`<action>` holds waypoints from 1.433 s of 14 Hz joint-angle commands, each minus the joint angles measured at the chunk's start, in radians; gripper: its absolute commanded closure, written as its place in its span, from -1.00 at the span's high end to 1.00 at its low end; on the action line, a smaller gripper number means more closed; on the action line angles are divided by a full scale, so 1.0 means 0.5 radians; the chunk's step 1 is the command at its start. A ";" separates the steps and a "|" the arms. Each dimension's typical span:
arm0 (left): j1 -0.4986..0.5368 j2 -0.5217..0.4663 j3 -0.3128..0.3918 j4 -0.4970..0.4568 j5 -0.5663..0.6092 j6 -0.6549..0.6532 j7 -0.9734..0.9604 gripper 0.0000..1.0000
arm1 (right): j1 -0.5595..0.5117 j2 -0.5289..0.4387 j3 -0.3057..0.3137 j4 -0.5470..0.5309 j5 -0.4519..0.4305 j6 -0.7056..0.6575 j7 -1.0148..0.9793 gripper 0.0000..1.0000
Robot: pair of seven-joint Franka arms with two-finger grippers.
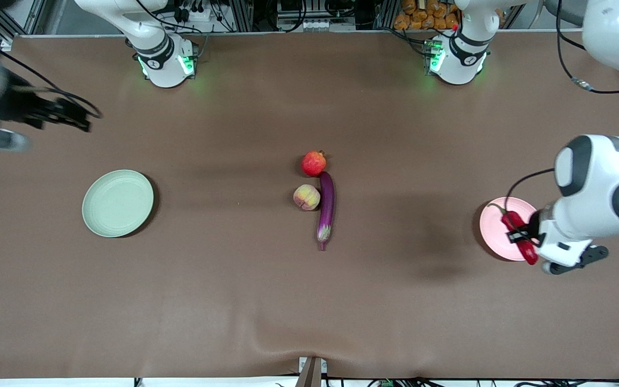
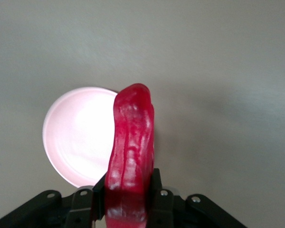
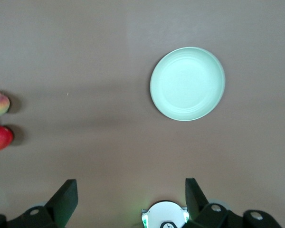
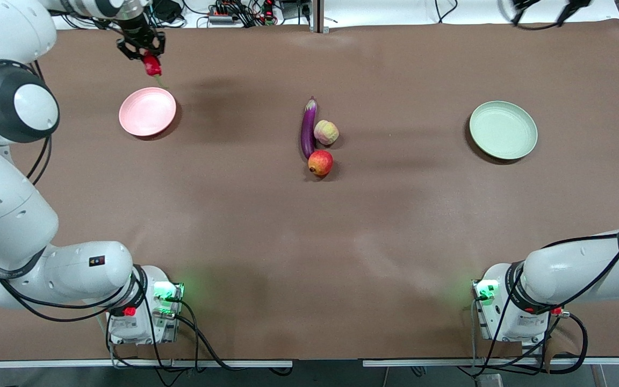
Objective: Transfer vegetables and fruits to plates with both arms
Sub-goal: 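Lower the chili onto the pink plate while the right gripper reaches the apple, then grasp the red apple with the right gripper while the left gripper withdraws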
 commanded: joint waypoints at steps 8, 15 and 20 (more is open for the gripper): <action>0.176 0.333 -0.006 0.041 0.060 0.264 0.764 -0.85 | 0.592 0.615 -0.001 0.054 0.110 0.619 0.686 1.00; 0.179 0.426 0.055 -0.097 0.302 0.252 0.734 -0.27 | 0.908 1.072 0.002 0.045 0.345 1.194 1.264 1.00; 0.161 0.178 0.025 -0.095 0.342 0.136 0.694 1.00 | 1.246 1.186 -0.005 0.027 0.429 1.360 1.543 1.00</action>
